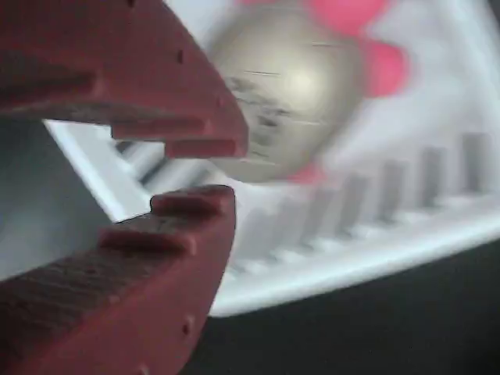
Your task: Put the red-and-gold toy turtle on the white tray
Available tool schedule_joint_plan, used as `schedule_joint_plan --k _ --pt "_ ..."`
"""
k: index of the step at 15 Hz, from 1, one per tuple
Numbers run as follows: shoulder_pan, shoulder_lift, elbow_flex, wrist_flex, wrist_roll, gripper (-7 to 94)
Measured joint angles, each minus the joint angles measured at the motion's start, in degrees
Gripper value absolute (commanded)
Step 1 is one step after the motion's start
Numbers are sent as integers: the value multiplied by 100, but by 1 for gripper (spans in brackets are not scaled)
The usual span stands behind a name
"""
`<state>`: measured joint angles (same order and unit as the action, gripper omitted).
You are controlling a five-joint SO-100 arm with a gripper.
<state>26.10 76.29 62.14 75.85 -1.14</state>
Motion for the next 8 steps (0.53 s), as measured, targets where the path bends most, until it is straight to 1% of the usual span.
schedule_joint_plan --k 4,6,8 --pt "-1204 2118 3287 -2074 97 0" --pt "-1784 3138 5265 -3270 97 0" --pt "-2320 4201 7075 -4034 97 0"
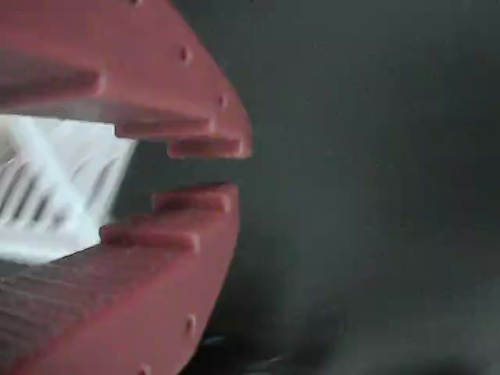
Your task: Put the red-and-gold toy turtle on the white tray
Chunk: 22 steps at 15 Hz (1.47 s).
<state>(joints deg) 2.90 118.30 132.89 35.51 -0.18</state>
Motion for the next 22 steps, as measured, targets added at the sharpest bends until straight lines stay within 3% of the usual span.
schedule_joint_plan --k 4,10,14,22 --pt "-272 2180 2197 185 79 0" --pt "-343 5572 3507 2206 123 0" --pt "-439 6724 3595 3560 123 0" --pt "-466 6750 3595 3630 123 0"
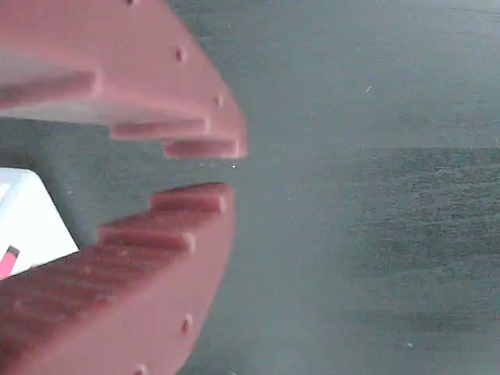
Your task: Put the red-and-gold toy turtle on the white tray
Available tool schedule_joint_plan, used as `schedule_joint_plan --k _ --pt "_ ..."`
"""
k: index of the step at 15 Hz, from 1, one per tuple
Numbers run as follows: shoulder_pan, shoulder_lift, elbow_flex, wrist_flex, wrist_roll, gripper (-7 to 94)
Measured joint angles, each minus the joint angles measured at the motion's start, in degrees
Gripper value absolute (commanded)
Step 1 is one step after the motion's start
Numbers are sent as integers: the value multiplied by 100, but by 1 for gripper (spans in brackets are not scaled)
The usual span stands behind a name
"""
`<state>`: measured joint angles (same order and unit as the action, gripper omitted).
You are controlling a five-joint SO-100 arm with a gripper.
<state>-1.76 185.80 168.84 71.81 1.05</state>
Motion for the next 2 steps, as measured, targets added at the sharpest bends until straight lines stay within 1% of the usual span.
schedule_joint_plan --k 2 --pt "0 0 0 0 0 0"
